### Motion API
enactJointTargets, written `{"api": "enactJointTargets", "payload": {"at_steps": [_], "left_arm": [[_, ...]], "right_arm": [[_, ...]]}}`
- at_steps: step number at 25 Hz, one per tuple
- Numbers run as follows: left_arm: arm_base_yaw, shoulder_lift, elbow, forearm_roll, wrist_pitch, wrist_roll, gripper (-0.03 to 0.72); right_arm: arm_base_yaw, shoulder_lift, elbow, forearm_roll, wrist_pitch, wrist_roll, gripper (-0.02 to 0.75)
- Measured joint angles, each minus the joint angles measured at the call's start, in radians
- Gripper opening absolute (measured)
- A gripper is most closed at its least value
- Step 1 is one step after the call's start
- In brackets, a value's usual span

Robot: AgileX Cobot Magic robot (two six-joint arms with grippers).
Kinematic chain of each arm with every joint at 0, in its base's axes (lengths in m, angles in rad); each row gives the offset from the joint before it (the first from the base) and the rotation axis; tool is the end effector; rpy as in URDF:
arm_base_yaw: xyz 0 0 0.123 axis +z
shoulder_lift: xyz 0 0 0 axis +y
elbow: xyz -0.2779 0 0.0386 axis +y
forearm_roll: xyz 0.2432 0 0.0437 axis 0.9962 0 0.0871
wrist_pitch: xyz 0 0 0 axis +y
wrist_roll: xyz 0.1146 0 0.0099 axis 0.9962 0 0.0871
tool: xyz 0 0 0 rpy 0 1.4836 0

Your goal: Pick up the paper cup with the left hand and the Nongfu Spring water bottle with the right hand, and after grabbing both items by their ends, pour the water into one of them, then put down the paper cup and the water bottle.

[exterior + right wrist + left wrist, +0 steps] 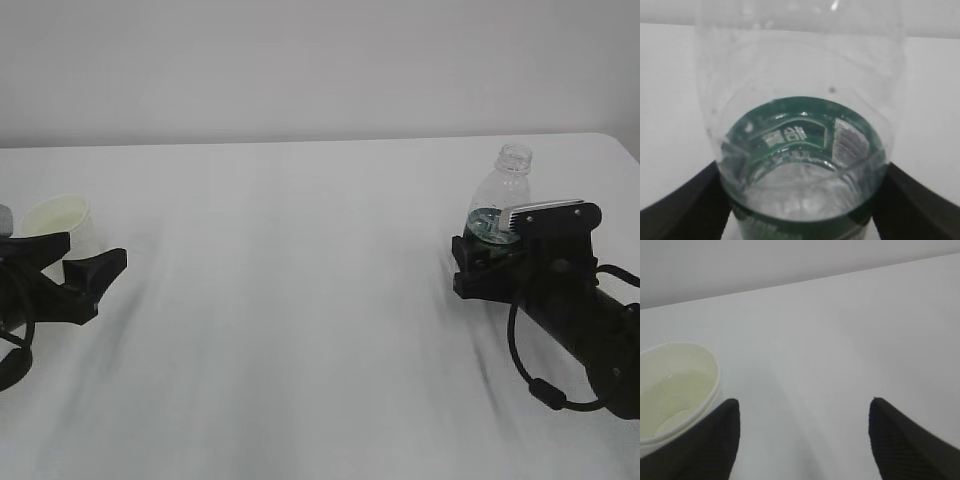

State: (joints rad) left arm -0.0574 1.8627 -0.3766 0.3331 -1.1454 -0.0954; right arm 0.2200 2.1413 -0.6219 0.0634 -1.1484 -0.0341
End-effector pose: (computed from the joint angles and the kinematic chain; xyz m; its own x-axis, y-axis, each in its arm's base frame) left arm 0.2843 -0.0506 0.1095 -0.2551 0.0590 -0.9651 0.3531 0.9349 -0.0362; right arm 0.3419 0.0697 0.0631 -0.2726 -0.0692 -0.9596 -0.1659 0.9858 -0.0240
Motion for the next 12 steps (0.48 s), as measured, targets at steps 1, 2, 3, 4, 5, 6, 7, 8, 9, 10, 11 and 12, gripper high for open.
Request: {"api": "enactJointTargets", "payload": {"at_steps": [1,2,3,4,5,6,7,8,9,10,11,12], "left_arm": [[0.0,0.0,0.0,0.0,0.0,0.0,0.573],[0.0,0.0,0.0,0.0,0.0,0.0,0.571],[0.0,0.0,0.0,-0.002,0.0,0.0,0.57],[0.0,0.0,0.0,-0.008,0.0,0.0,0.568],[0.0,0.0,0.0,-0.014,0.0,0.0,0.568],[0.0,0.0,0.0,-0.019,0.0,0.0,0.568],[0.0,0.0,0.0,-0.021,0.0,0.0,0.567],[0.0,0.0,0.0,-0.021,0.0,0.0,0.567],[0.0,0.0,0.0,-0.023,0.0,0.0,0.567],[0.0,0.0,0.0,-0.028,0.0,0.008,0.567],[0.0,0.0,0.0,-0.034,0.0,0.013,0.567],[0.0,-0.002,0.0,-0.037,0.0,0.017,0.567]], "right_arm": [[0.0,-0.009,0.01,-0.002,0.0,0.0,0.619],[0.0,-0.018,0.018,-0.002,0.0,0.0,0.619],[0.0,-0.026,0.027,-0.004,0.0,0.0,0.619],[0.0,-0.031,0.036,-0.004,0.0,0.0,0.619],[0.0,-0.038,0.045,-0.006,0.0,0.0,0.618],[0.0,-0.045,0.052,-0.006,0.0,0.0,0.618],[0.0,-0.05,0.061,-0.006,0.0,0.0,0.618],[0.0,-0.055,0.072,-0.006,0.0,0.0,0.618],[0.0,-0.061,0.081,-0.006,0.0,0.0,0.618],[0.0,-0.068,0.088,-0.006,0.0,0.002,0.618],[0.0,-0.075,0.097,-0.006,0.0,0.002,0.618],[0.0,-0.081,0.105,-0.006,0.0,0.004,0.618]]}}
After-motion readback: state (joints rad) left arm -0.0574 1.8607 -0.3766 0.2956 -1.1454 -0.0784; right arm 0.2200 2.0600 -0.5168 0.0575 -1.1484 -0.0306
